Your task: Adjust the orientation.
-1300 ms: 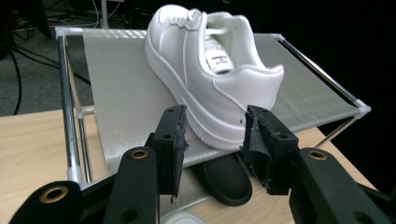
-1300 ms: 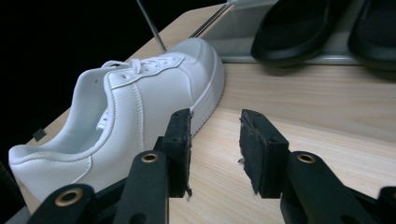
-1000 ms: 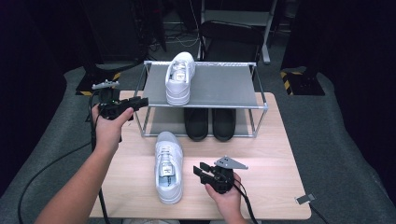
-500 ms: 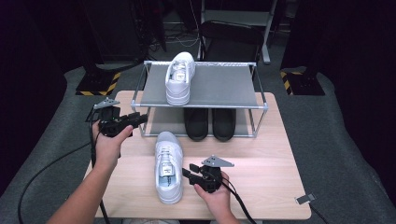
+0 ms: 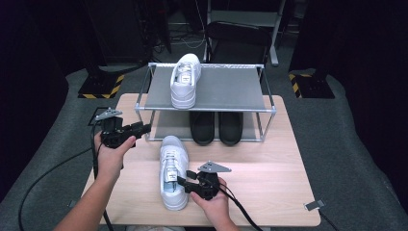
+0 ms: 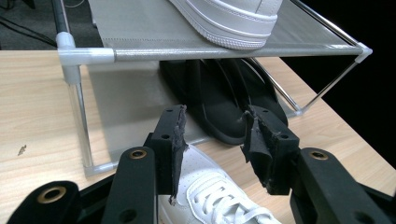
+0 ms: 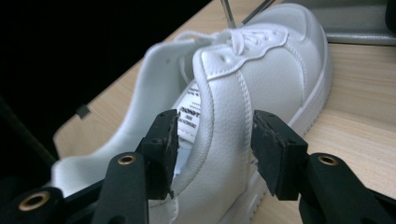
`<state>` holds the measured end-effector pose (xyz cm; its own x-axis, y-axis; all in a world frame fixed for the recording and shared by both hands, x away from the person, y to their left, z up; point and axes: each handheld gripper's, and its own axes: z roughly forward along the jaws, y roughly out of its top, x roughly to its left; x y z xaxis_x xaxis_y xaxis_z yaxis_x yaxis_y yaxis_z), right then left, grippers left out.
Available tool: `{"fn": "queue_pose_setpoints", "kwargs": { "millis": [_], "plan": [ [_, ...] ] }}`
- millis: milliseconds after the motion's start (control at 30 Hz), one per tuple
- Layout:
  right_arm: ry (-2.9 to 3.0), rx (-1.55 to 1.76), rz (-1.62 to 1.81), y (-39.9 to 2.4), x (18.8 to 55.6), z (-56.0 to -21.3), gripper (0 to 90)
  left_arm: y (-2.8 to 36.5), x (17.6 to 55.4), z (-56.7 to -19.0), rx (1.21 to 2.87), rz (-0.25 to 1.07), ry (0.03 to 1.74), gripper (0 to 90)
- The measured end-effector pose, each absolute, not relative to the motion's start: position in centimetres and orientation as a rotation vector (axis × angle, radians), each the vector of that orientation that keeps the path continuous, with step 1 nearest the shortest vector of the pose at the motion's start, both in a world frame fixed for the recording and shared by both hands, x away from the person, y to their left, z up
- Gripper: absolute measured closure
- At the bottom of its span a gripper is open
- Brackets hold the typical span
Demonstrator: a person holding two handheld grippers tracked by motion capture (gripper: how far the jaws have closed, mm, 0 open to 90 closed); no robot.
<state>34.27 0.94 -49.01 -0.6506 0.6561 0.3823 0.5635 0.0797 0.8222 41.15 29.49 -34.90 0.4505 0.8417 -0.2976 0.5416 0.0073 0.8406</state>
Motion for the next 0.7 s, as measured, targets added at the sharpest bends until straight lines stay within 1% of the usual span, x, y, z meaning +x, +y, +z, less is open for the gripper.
{"fn": "queue_pose_setpoints", "kwargs": {
  "millis": [100, 233, 700],
  "plan": [
    [2.241, 1.268, 1.597, 1.46, 34.59, -49.46, 49.2, 29.49, 41.18, -34.98, 1.661, 0.358, 1.211, 57.1],
    [2.233, 1.296, 1.597, 1.56, 34.99, -49.55, 48.7, 29.54, 41.21, -35.15, 1.651, 0.343, 1.214, 56.4],
    [2.263, 1.291, 1.531, 1.46, 35.12, -48.87, 57.3, 29.94, 40.98, -35.77, 1.638, 0.337, 1.231, 56.1]
  ]
}}
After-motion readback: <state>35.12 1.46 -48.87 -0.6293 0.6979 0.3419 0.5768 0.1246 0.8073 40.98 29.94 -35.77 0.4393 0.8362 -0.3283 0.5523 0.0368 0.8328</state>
